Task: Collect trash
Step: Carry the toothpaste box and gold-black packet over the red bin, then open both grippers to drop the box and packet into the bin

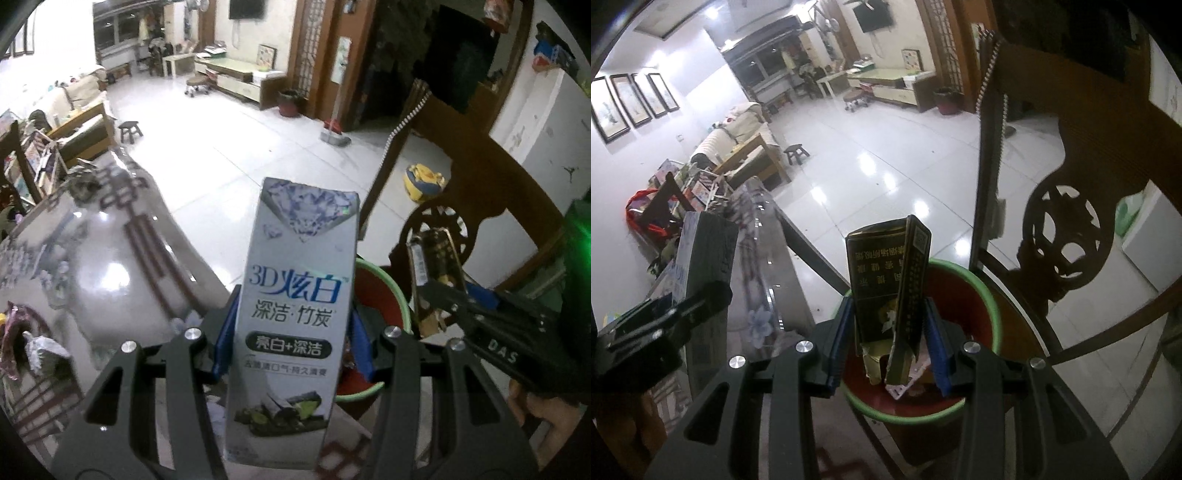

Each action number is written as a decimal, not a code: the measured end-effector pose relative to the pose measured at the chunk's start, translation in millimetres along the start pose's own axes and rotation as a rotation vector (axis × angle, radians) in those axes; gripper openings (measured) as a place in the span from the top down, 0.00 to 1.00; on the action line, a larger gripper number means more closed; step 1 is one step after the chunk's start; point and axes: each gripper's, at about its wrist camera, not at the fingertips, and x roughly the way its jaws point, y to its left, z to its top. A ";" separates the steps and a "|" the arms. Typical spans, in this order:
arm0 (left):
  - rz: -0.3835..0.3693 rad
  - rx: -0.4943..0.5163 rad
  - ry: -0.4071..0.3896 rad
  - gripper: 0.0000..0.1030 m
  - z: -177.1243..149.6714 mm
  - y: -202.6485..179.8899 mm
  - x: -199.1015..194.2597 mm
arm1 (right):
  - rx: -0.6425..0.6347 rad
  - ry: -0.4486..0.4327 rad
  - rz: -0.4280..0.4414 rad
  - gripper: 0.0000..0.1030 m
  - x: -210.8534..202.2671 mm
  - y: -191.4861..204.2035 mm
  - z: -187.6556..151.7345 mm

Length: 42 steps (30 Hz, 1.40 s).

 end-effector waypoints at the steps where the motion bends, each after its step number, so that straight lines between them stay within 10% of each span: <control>1: -0.004 0.006 0.006 0.52 -0.7 -4.1 4.5 | 0.005 0.003 -0.004 0.64 2.3 -2.9 0.3; 18: -0.036 0.042 0.032 0.50 11.0 -22.9 28.2 | 0.054 -0.002 -0.065 0.61 6.4 -24.4 2.9; 21: -0.036 0.035 0.017 0.28 10.5 -20.8 23.3 | 0.068 -0.017 -0.069 0.54 2.8 -25.7 3.3; 42: 0.063 -0.154 -0.162 0.28 -17.9 50.7 -99.2 | -0.089 -0.034 -0.011 0.53 -25.6 38.7 4.4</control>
